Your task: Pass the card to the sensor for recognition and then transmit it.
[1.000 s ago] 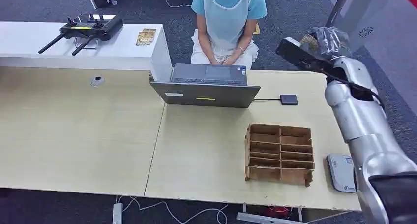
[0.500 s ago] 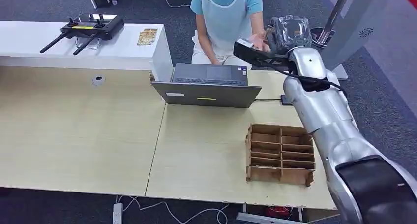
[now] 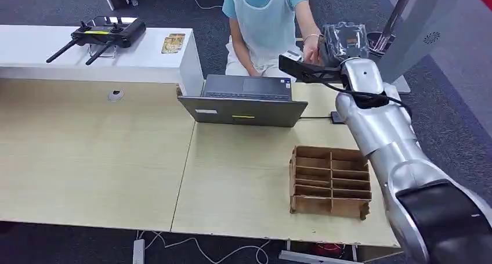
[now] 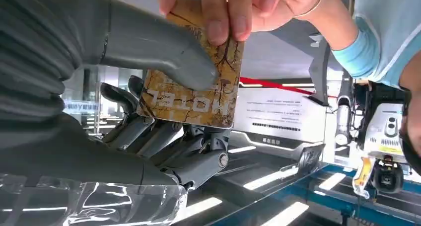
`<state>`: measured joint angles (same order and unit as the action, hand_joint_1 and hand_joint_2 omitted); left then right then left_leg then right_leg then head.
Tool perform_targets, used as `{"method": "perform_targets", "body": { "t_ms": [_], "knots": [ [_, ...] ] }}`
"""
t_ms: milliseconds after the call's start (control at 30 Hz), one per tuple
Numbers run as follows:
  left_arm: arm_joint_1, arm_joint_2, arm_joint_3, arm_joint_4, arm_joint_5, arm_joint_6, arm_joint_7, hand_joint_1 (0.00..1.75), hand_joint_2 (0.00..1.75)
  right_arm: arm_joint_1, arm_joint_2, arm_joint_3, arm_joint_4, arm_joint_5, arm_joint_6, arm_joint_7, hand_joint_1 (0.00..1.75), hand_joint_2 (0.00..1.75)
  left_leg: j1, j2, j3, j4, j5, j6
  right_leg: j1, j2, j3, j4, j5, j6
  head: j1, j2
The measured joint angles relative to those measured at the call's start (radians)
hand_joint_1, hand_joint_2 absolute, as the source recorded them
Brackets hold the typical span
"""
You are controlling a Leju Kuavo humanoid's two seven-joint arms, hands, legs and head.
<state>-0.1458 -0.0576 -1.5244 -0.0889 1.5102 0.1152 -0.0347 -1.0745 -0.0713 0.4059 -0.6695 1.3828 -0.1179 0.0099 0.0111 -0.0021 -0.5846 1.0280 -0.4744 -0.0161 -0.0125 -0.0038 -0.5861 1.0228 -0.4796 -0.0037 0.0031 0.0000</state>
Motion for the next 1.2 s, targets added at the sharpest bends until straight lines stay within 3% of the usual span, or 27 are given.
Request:
{"method": "perform_targets", "body": {
  "t_ms": [67,100,133,167,367,500,700,900,1067,1200],
  "knots": [
    [0.0,0.0,0.0,0.0,-0.003,0.001,0.0,0.0,0.0,0.0,0.001,0.0,0.005,0.0,-0.001,0.0,1.75,1.75,0.0,0.0,0.0,0.0,0.0,0.0,0.0,0.0,0.0,0.0,0.0,0.0,0.0,0.0],
    [0.0,0.0,0.0,0.0,-0.004,0.001,0.0,0.0,0.0,0.0,0.001,-0.001,0.007,0.0,-0.001,0.0,1.57,1.75,0.0,0.0,0.0,0.0,0.0,0.0,0.0,0.0,0.0,0.0,0.0,0.0,0.0,0.0],
    [0.0,0.0,0.0,0.0,-0.004,0.001,0.0,0.0,0.0,0.0,0.002,-0.001,0.008,0.0,-0.001,0.0,0.42,1.75,0.0,0.0,0.0,0.0,0.0,0.0,0.0,0.0,0.0,0.0,0.0,0.0,0.0,0.0],
    [0.0,0.0,0.0,0.0,-0.004,0.001,0.0,0.0,0.0,0.0,0.003,-0.002,0.01,0.001,-0.001,0.0,0.0,1.75,0.0,0.0,0.0,0.0,0.0,0.0,0.0,0.0,0.0,0.0,0.0,0.0,0.0,0.0],
    [0.0,0.0,0.0,0.0,-0.002,0.002,0.002,0.0,0.0,0.003,0.008,-0.015,0.012,0.007,-0.006,-0.005,0.0,1.75,0.0,0.0,0.0,0.0,0.0,0.0,0.0,0.0,0.0,0.0,0.0,0.0,0.0,0.0],
    [0.0,0.0,0.0,0.0,0.003,0.005,0.008,0.0,0.0,0.031,0.022,-0.066,-0.022,-0.061,-0.036,-0.023,0.0,1.75,0.0,0.0,0.0,0.0,0.0,0.0,0.0,0.0,0.0,0.0,0.0,0.0,0.0,0.0],
    [0.001,0.0,0.0,0.0,0.004,0.008,0.009,0.0,0.0,0.105,0.05,-0.174,-0.191,-0.132,-0.042,-0.069,0.0,1.75,0.0,0.0,0.0,0.0,0.0,0.0,0.0,0.0,0.0,0.0,0.0,0.0,0.0,0.0],
    [0.002,-0.003,0.0,0.0,0.005,0.013,0.011,0.0,0.0,0.199,0.104,-0.293,-0.455,-0.238,-0.043,-0.085,0.0,1.75,0.0,-0.001,0.0,0.0,0.0,0.0,0.0,-0.001,0.0,0.0,0.0,0.0,0.0,0.0],
    [0.003,-0.005,0.0,0.0,0.018,0.015,0.018,0.0,0.0,0.28,0.148,-0.391,-0.671,-0.523,0.018,-0.146,0.0,1.75,0.0,-0.001,0.0,0.0,0.0,0.0,0.0,0.0,0.0,-0.001,0.0,0.0,0.0,0.0],
    [0.006,-0.005,0.0,0.0,0.024,0.02,0.018,0.0,0.0,0.351,0.155,-0.44,-0.799,-0.738,0.057,-0.187,0.0,1.75,0.0,-0.002,0.0,0.0,0.0,0.0,0.0,-0.002,0.0,-0.001,0.0,0.0,0.0,0.0]
  ]
}}
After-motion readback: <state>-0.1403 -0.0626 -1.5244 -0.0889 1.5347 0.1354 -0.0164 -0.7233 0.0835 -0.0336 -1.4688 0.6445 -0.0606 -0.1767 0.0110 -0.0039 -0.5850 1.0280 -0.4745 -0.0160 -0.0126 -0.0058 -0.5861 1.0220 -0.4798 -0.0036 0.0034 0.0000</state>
